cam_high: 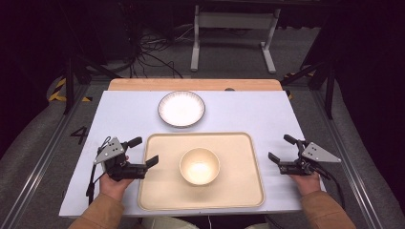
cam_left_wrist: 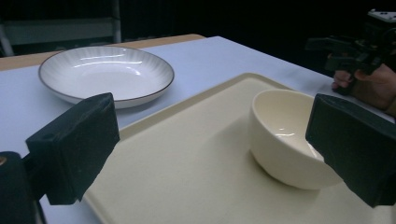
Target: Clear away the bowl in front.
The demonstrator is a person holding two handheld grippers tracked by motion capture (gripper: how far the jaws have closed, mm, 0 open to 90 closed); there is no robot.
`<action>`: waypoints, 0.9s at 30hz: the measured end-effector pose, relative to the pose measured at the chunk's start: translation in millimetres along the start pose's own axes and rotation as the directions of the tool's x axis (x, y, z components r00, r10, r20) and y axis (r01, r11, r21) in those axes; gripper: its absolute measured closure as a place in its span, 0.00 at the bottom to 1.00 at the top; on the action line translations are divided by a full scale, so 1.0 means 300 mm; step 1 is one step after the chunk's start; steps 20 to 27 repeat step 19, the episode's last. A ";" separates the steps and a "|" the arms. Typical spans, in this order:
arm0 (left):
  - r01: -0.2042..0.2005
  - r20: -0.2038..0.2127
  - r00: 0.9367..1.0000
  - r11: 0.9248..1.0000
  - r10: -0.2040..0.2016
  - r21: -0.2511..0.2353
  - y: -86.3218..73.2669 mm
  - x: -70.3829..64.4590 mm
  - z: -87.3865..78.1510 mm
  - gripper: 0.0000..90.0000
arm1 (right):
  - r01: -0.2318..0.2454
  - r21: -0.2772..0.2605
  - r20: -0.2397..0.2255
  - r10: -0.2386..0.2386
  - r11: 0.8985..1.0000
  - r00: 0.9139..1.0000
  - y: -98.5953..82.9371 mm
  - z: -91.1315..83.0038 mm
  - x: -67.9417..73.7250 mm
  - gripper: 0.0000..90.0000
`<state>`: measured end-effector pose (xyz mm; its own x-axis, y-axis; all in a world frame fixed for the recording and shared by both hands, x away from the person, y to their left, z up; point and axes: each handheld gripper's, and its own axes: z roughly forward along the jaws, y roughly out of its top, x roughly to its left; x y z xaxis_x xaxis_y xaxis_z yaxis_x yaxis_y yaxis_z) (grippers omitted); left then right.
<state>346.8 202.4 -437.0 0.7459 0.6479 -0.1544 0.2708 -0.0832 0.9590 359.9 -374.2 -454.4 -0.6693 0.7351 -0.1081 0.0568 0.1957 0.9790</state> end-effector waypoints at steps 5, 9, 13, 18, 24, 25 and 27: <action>-0.009 -0.040 0.999 1.000 0.009 0.005 -0.045 0.024 0.003 0.00 | 0.000 -0.002 -0.001 0.000 1.000 1.000 0.000 0.000 0.000 0.07; 0.003 -0.062 0.998 1.000 -0.002 0.025 -0.067 0.035 0.007 0.00 | 0.000 -0.002 -0.002 0.000 1.000 1.000 0.000 0.000 0.000 0.07; 0.023 -0.037 0.999 1.000 -0.023 0.013 -0.086 0.042 0.008 0.00 | 0.001 -0.003 -0.003 -0.001 1.000 1.000 0.000 -0.001 0.000 0.07; 0.040 -0.036 0.999 0.999 -0.040 0.000 -0.088 0.044 0.002 0.00 | 0.001 -0.003 -0.003 -0.001 1.000 1.000 0.000 -0.001 0.000 0.07; 0.038 -0.036 0.999 0.999 -0.038 -0.001 -0.088 0.046 0.002 0.00 | 0.001 -0.003 -0.003 -0.001 1.000 1.000 0.000 -0.001 0.000 0.07; 0.038 -0.036 0.999 0.999 -0.038 -0.001 -0.088 0.046 0.002 0.00 | 0.001 -0.003 -0.003 -0.001 1.000 1.000 0.000 -0.001 0.000 0.07; 0.038 -0.036 0.999 0.999 -0.038 -0.001 -0.088 0.046 0.002 0.00 | 0.001 -0.003 -0.003 -0.001 1.000 1.000 0.000 -0.001 0.000 0.07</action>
